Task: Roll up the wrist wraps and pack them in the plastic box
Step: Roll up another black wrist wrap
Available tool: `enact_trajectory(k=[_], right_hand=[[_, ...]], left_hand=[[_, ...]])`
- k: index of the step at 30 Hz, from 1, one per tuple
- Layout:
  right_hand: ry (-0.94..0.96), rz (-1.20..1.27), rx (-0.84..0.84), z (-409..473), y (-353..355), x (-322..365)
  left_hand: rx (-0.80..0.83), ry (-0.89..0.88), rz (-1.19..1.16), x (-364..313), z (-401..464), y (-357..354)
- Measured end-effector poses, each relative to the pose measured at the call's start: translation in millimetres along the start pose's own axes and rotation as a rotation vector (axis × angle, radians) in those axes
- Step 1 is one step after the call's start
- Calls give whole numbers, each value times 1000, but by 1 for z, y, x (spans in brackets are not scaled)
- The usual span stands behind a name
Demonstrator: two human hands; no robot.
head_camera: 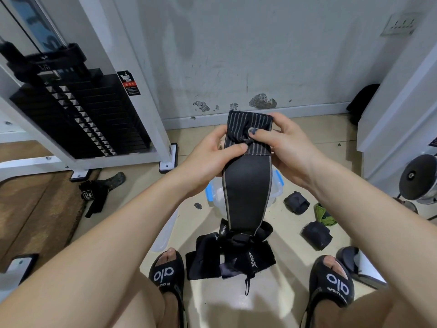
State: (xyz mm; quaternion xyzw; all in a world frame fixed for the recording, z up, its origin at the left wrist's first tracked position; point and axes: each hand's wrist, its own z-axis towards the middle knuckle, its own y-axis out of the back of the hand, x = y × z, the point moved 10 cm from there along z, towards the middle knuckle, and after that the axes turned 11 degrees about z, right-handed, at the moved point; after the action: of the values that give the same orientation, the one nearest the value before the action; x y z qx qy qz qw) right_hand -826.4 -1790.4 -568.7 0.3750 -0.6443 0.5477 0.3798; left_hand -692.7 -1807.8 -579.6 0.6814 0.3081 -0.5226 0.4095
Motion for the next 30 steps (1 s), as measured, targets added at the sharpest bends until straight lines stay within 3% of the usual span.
enact_trajectory(k=[9, 17, 26, 30], right_hand=[[23, -18, 79, -1, -7, 2], [-25, 19, 112, -5, -13, -2], [13, -61, 109, -1, -11, 4], [43, -87, 114, -2, -12, 4]], left_hand=[[-54, 33, -56, -1, 1, 7], [-150, -140, 37, -10, 4, 22], [-47, -132, 37, -18, -1, 14], [-104, -165, 136, -18, 1, 17]])
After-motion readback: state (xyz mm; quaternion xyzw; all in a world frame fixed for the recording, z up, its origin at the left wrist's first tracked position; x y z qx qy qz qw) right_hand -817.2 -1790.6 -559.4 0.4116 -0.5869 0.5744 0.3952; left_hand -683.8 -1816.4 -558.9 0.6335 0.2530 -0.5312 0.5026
